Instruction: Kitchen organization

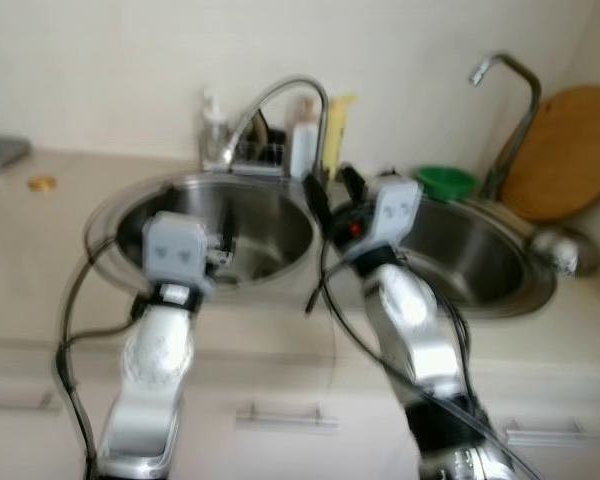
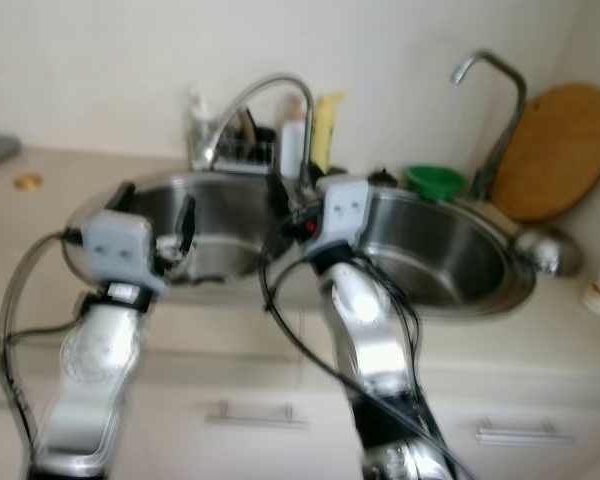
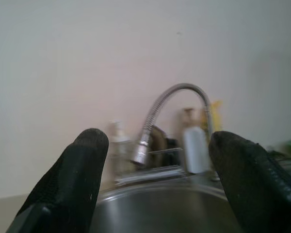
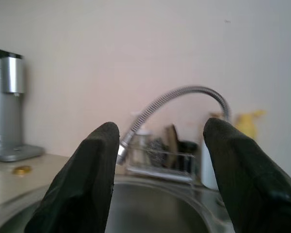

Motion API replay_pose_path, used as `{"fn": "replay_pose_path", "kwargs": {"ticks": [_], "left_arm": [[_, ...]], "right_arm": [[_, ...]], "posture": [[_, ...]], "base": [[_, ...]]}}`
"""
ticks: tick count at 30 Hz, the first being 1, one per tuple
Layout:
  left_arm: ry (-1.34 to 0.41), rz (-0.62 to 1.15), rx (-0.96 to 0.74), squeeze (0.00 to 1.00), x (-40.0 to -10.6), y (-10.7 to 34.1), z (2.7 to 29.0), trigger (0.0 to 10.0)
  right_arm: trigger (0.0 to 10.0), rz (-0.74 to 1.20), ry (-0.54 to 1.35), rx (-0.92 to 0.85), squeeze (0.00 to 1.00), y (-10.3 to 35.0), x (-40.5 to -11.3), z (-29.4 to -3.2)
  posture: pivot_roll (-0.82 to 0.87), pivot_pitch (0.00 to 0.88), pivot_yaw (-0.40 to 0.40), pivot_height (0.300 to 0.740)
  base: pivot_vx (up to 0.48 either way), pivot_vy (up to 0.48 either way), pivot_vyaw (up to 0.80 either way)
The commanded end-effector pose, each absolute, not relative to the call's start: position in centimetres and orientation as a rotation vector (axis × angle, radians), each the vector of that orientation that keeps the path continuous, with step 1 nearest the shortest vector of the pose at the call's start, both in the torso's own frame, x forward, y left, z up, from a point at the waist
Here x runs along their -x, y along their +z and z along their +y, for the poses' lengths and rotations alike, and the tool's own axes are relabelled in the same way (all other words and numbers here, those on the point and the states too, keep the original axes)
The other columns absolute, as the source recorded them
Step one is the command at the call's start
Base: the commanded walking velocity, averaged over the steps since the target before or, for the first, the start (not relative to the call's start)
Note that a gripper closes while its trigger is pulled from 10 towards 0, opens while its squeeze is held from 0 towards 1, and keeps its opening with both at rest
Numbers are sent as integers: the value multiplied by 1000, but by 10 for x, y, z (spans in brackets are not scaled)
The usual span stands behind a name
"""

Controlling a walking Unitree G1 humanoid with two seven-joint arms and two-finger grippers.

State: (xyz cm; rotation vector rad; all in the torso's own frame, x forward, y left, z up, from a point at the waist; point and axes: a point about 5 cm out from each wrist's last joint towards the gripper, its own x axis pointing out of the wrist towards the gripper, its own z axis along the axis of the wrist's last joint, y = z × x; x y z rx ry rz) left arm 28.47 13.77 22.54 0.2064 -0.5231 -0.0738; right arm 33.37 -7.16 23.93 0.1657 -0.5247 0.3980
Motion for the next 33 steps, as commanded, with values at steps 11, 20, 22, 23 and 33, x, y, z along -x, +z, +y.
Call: {"fn": "replay_pose_path", "kwargs": {"ticks": [11, 20, 22, 23, 33], "left_arm": [[-97, -560, -253, 0, -276, 225, 136, 10000], [-144, -564, -288, 0, -273, 223, 129, 10000], [-149, -565, -289, 0, -272, 222, 129, 10000], [-150, -565, -290, 0, -271, 222, 129, 10000], [-185, -559, -284, 0, -269, 216, 124, 10000]], "right_arm": [[10000, -559, 306, -78, 0, 232, -320, -86], [10000, -541, 240, -57, 0, 221, -313, -97], [10000, -537, 214, -53, 0, 218, -312, -100], [10000, -536, 210, -53, 0, 218, -312, -100], [10000, -523, 104, -21, 0, 211, -310, -115]], "posture": [[90, 0, -77, 740], [86, 0, -78, 740], [86, 0, -78, 740], [86, 0, -78, 740], [69, 0, -78, 740]], "base": [[0, 291, 0], [0, -232, -800], [0, -458, -800], [0, -458, -800], [0, -82, -800]]}}
